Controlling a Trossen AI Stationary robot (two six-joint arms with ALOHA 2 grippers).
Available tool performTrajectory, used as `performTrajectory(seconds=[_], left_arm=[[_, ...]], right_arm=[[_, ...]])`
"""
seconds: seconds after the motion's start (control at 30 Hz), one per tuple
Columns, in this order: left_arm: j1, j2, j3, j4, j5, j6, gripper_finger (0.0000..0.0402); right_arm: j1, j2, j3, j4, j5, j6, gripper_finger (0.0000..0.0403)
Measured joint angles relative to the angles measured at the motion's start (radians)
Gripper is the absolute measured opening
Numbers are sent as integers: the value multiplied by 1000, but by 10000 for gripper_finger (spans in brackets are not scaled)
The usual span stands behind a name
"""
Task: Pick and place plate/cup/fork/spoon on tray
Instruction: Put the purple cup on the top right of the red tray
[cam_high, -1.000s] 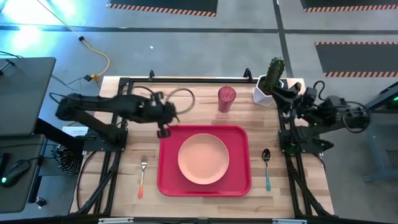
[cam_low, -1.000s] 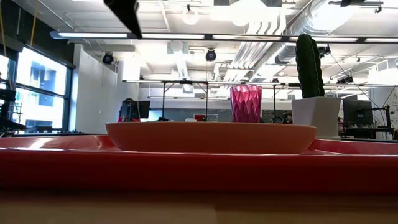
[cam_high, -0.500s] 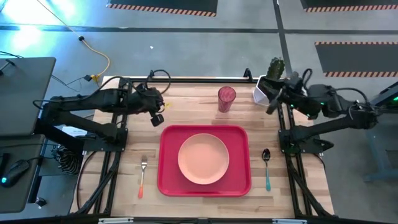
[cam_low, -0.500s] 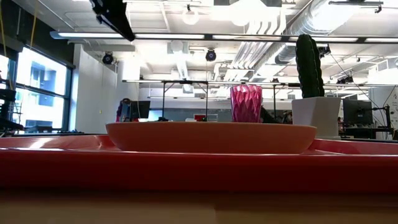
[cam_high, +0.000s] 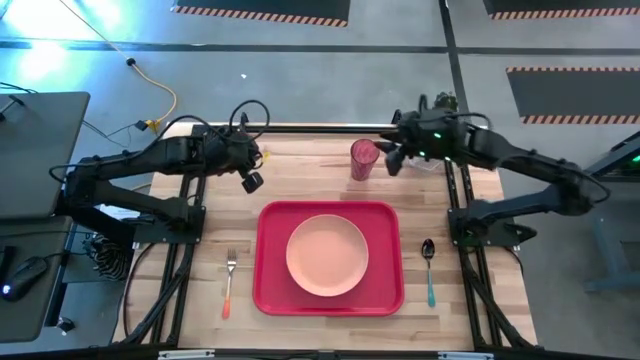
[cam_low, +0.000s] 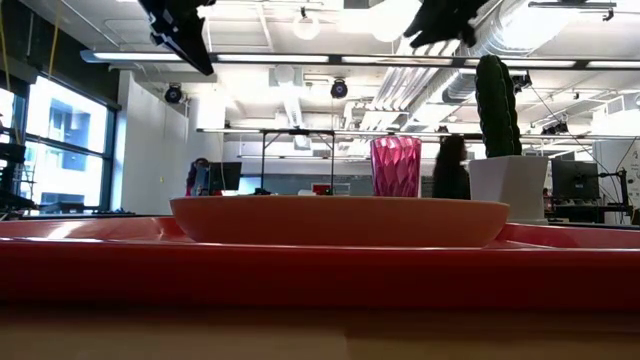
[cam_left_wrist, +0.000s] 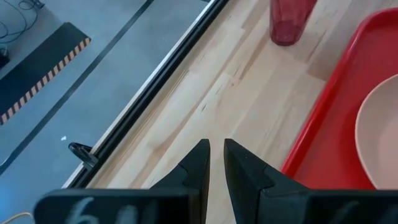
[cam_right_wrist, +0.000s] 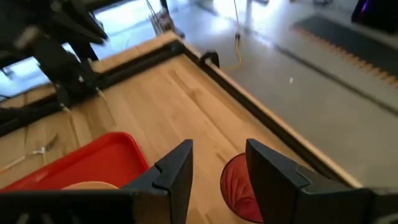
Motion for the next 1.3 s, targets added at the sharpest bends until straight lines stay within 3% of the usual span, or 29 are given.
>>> performTrajectory(seconds=[0.57,1.3], left_arm=[[57,0,0,-1,2,36,39],[103,0,0,-1,4,37,39]], right_arm=[[-94,368,214,-182,-172,104,140],[-93,574,270,-302,-167,210,140]])
